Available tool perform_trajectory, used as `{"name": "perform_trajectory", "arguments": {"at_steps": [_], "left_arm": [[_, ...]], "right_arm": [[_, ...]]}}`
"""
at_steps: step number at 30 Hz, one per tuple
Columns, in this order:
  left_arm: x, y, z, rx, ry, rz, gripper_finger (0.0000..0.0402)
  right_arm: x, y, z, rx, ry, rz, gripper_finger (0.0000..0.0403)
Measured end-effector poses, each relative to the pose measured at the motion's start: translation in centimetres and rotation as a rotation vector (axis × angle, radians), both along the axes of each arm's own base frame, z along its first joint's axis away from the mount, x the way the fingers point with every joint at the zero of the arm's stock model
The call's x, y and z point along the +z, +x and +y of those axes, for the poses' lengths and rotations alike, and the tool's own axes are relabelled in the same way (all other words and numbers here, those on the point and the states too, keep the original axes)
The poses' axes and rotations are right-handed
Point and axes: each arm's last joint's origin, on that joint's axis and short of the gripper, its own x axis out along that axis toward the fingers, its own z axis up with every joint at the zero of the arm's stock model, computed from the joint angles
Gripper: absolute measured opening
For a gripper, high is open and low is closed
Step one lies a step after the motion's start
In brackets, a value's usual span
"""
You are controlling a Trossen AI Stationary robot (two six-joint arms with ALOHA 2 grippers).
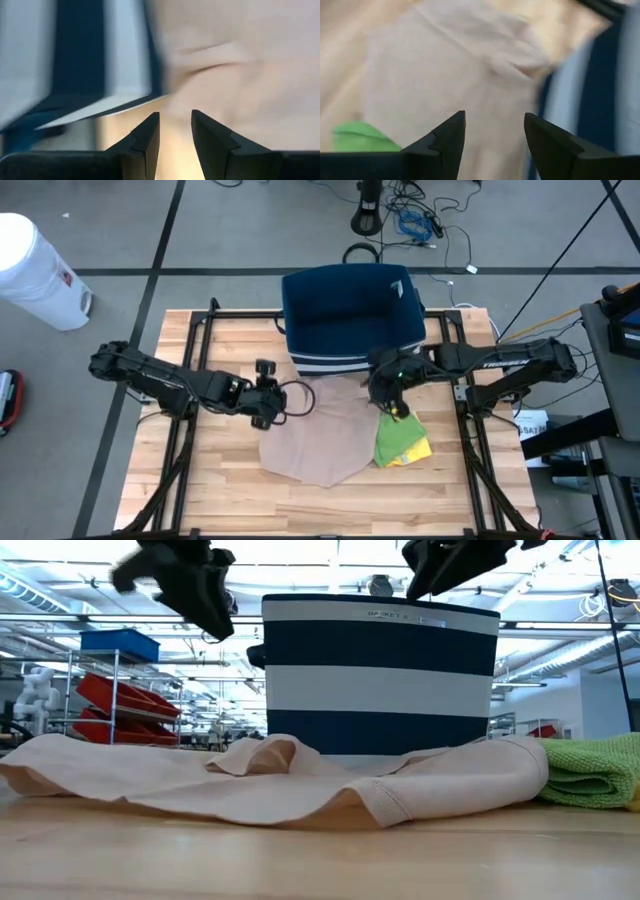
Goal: Fold towel
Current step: Fold the light brown towel
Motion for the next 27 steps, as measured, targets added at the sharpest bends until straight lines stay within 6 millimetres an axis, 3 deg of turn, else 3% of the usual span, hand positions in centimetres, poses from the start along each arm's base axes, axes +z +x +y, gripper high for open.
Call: {"name": "perform_trajectory", "arguments": {"at_steps": [4,8,12,18,27], "left_arm": [[-0.2,0.1,-1.4,-0.081,-0.260,0.006,0.0119],[-0.7,0.5,-3.5,-0.139,-0.402,0.010,0.0119],[-2.2,1.4,-6.1,-0.215,-0.422,0.029,0.0119],[-6.1,3.5,-9.3,-0.283,-0.410,0.071,0.0119],[-10.9,5.9,-11.4,-0.335,-0.416,0.079,0.0119]], "right_arm": [[-1.9,1.9,2.3,0.115,0.085,0.057,0.0182],[-4.7,4.1,5.0,0.238,0.164,0.126,0.0177],[-8.1,6.2,8.0,0.327,0.181,0.172,0.0176],[-12.5,7.8,11.2,0.371,0.191,0.231,0.0176],[-14.9,8.2,14.3,0.401,0.204,0.230,0.0176]]}}
